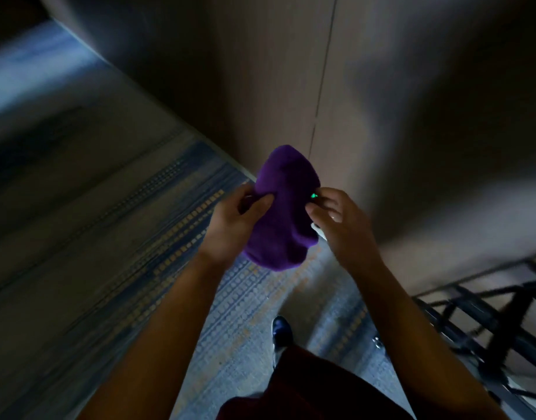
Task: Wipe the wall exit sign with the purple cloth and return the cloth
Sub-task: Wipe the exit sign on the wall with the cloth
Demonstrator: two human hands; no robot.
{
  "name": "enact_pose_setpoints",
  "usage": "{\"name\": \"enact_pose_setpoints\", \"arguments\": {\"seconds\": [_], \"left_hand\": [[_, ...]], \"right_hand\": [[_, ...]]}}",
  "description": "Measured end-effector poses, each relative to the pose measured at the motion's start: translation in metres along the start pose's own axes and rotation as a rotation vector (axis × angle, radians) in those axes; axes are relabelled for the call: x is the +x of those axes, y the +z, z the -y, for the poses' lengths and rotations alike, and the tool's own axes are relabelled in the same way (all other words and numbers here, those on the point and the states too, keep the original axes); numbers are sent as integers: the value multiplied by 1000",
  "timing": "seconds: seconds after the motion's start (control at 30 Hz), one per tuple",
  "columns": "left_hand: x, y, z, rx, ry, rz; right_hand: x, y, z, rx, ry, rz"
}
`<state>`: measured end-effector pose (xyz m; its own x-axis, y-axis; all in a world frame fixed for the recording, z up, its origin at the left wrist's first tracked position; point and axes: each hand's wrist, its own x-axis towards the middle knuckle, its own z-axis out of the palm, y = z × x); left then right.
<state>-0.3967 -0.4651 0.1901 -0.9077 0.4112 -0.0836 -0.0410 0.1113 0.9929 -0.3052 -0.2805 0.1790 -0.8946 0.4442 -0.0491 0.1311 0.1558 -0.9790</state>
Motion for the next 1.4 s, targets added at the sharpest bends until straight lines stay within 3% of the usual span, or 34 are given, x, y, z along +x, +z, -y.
{"name": "enact_pose_setpoints", "arguments": {"seconds": [0.17,0.4,0.6,0.77,0.97,1.13,1.4], "left_hand": [[53,-44,5,-247,-117,-38],[118,-97,22,-292,-242,65],[177,-154,39,-99,-420,314],[220,-195,36,85,-445,438],[268,-174,25,-46,-471,566],[307,-134,25,-195,-486,533],[384,-70,22,-111,-429,496]], "right_hand": [[73,62,26,-13,63,171],[134,133,29,-94,115,159],[149,178,23,-98,108,-174],[150,213,27,47,149,-320],[175,226,24,72,150,-376],[211,209,9,154,163,-524],[272,181,-20,195,220,-770]]}}
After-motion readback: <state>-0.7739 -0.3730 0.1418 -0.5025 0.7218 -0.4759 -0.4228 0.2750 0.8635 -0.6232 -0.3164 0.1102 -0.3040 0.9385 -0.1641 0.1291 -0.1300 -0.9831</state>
